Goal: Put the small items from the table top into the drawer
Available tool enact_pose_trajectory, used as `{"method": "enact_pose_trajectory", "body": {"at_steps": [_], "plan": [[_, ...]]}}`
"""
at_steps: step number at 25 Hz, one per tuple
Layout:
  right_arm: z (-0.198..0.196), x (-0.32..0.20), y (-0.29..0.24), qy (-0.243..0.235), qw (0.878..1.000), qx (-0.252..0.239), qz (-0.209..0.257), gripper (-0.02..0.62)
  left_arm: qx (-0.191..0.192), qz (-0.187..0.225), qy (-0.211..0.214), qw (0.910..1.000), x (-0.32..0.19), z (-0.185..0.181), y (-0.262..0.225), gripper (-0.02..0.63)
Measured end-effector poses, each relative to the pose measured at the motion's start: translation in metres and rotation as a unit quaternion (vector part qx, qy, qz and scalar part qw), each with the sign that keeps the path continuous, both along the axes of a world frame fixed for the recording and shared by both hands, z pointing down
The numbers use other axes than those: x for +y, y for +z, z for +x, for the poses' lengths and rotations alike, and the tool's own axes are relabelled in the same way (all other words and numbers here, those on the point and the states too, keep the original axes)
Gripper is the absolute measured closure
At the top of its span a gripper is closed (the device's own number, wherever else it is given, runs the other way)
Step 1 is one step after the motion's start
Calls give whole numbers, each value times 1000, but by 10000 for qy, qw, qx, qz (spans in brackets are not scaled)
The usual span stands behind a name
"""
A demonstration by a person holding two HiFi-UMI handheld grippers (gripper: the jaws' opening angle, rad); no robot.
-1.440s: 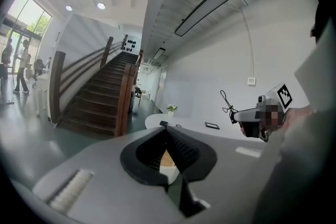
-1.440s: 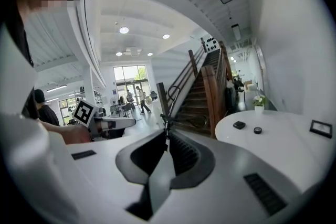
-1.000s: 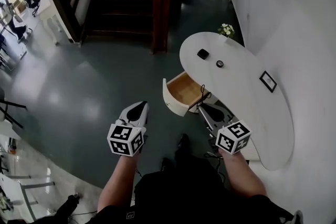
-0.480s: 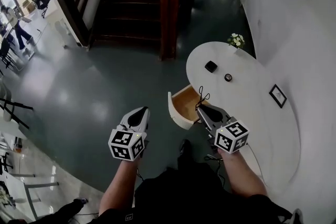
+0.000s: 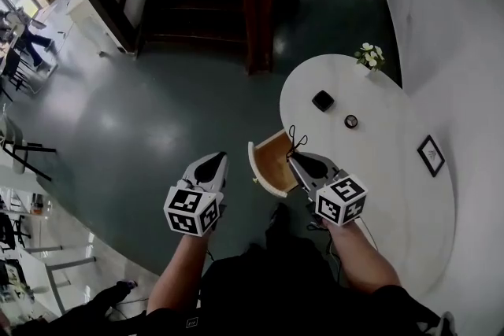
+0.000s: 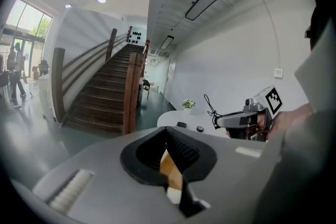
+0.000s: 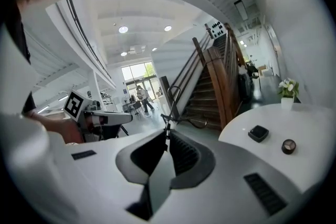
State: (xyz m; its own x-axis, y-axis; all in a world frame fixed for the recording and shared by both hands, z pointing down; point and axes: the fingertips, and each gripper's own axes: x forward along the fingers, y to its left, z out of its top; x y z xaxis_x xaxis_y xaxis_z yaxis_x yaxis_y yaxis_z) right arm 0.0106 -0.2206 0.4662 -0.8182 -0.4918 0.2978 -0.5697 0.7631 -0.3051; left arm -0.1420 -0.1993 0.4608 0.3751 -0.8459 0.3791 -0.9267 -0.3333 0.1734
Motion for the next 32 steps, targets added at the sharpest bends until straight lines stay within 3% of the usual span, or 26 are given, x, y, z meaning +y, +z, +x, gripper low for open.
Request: {"method": "enact_pose_trajectory", "body": {"at_steps": [13,27,32], "plan": [[-3,-37,40,-235,9986,149,-443,561,-96,-356,153,9992,-50,25,29,595],[-54,-24,58,217,9938,982,-466,560,282,-291,713,9966,-53,-32,54,595],[-59,-22,76,261,9885,1396,-510,561,413,-336,956,9940,-59,-37,66,595]]}}
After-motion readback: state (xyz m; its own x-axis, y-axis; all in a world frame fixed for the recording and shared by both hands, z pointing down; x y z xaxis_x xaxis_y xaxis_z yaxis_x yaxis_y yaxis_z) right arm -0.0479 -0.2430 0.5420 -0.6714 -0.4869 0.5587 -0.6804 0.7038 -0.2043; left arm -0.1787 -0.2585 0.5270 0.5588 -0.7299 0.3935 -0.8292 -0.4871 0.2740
